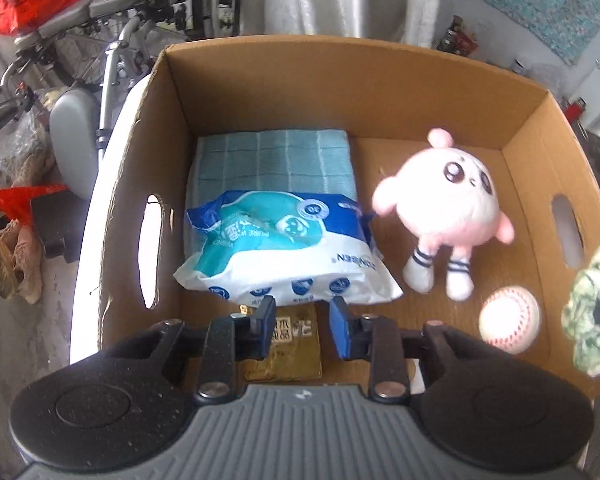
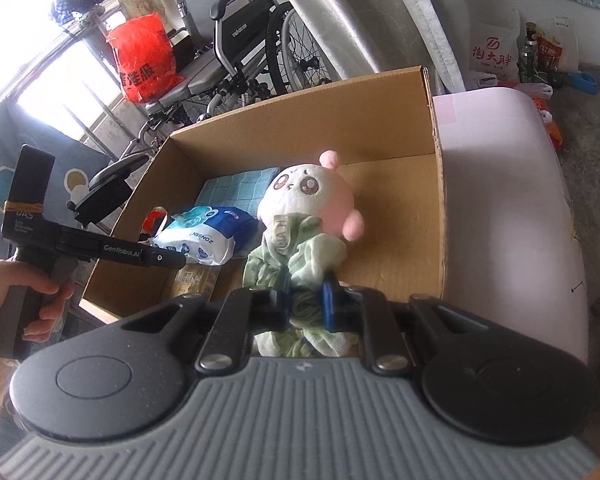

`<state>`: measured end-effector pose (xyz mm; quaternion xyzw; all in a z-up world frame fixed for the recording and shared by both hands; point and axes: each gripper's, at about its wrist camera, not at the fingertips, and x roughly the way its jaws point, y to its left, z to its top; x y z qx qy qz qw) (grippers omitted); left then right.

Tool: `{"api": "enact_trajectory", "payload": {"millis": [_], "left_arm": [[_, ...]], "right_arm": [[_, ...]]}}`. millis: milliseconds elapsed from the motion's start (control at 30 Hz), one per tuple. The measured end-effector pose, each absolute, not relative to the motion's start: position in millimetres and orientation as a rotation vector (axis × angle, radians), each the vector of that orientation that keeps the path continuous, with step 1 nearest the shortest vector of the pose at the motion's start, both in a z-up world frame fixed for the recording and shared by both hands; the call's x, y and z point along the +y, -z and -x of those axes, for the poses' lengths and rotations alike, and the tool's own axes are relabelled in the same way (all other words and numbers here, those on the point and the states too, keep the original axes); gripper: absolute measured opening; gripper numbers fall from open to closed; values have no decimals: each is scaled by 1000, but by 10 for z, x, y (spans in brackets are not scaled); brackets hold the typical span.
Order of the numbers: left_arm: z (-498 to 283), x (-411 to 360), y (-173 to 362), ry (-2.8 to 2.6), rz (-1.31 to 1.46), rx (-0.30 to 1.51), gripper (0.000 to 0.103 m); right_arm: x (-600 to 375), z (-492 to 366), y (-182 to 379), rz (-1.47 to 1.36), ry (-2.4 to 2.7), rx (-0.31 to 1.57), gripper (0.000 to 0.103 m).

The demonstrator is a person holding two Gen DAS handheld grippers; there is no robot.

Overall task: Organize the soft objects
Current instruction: 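Release the wipes pack into the box with the left gripper while the right holds the scrunchie above, then lower the green scrunchie into the box and open the right gripper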

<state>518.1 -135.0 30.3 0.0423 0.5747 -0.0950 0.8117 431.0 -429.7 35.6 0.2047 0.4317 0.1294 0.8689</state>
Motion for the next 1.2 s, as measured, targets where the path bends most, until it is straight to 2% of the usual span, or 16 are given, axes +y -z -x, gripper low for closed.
{"api": "enact_trajectory", "payload": {"millis": [167,367,400,433,467,533,700,800,867,933,1033,1067,1133,1200], "left_arm": [[-5434,-1377,-75,157,-38,1215,19],[-5571,-1431,108,134,-14,1231,23],[-5535,-1419,78,135,-9,1221,31],[-5493,-1420,53,151,-27,1210,43],[-5455,-1424,41,170,-60,1206,47],[-5417,-1420,55,155,-100,1208,44],[-5426,-1368,27,165,-34,1209,45],[-5372,-1374,-13,160,-54,1181,51],[-5297,-1353,-70,173,-40,1148,56],[-5205,-1321,-145,167,-33,1127,56],[-5102,-1315,-278,156,-72,1081,56],[-5082,-1314,-309,160,-78,1067,56],[-5055,-1312,-355,169,-72,1046,56],[-5062,-1318,-337,176,-61,1046,56]], "right_arm": [[-4266,-4452,-298,-402,-251,915,13],[-4236,-4727,-174,-396,-206,952,13],[-4231,-4775,-151,-394,-198,964,13],[-4223,-4804,-141,-387,-186,969,13],[-4207,-4829,-139,-367,-177,970,14],[-4170,-4874,-151,-313,-143,962,14],[-4062,-5067,-3,-235,-111,1050,15],[-3773,-5105,65,-43,-83,1097,28],[-3658,-5101,110,18,-83,1113,42],[-3567,-5072,120,65,-93,1126,50],[-3517,-4987,-22,111,-44,1068,75],[-3513,-4961,-86,143,-31,1036,76],[-3549,-4930,-183,148,-40,1004,74],[-3657,-4968,-178,42,-87,1046,46]]}}
